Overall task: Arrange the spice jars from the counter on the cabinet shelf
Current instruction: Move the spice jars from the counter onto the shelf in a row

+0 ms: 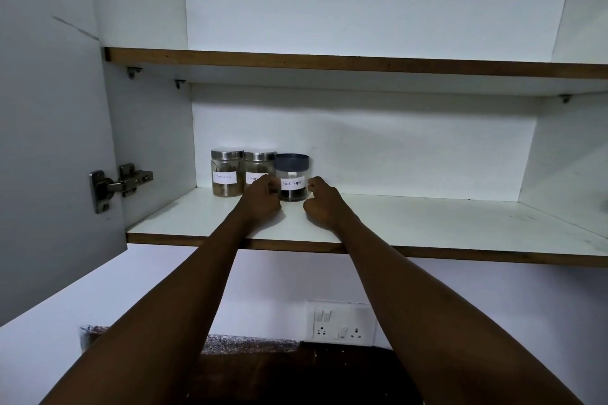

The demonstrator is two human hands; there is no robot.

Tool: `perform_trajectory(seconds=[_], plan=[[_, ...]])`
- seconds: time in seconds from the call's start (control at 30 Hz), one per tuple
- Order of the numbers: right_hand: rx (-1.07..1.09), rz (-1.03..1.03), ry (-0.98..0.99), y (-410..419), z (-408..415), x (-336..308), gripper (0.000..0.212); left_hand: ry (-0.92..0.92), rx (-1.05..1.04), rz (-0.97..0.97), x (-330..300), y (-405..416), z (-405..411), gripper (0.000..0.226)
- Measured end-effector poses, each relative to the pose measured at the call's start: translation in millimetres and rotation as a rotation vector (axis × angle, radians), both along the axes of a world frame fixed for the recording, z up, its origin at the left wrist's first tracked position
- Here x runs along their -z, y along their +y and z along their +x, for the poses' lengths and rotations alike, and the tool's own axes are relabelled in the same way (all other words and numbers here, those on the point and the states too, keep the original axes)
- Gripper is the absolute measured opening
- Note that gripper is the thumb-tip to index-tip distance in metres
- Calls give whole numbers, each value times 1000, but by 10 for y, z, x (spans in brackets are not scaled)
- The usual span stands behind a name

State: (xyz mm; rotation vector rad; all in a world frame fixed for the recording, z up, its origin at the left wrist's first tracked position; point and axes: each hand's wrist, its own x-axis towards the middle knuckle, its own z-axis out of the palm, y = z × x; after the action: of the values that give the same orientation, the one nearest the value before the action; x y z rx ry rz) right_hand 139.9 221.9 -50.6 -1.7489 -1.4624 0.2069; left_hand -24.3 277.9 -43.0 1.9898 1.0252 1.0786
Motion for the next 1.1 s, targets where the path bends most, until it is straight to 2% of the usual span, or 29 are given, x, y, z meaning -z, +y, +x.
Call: perform_trajectory(seconds=[0.17,0.4,0.6,1.1], plan=[[-6,156,-57,-22,-18,-2,45,-19,13,-4,0,3,17,44],[-46,37,-96,-40,-34,-8,54,-28,51,-39,17,12,36,43],[-40,10,-103,-16,-30,0,52,55,54,-41,17,53,48,53],[-47,-5,-116,-23,-29,2,48,114,28,19,17,25,55,50]])
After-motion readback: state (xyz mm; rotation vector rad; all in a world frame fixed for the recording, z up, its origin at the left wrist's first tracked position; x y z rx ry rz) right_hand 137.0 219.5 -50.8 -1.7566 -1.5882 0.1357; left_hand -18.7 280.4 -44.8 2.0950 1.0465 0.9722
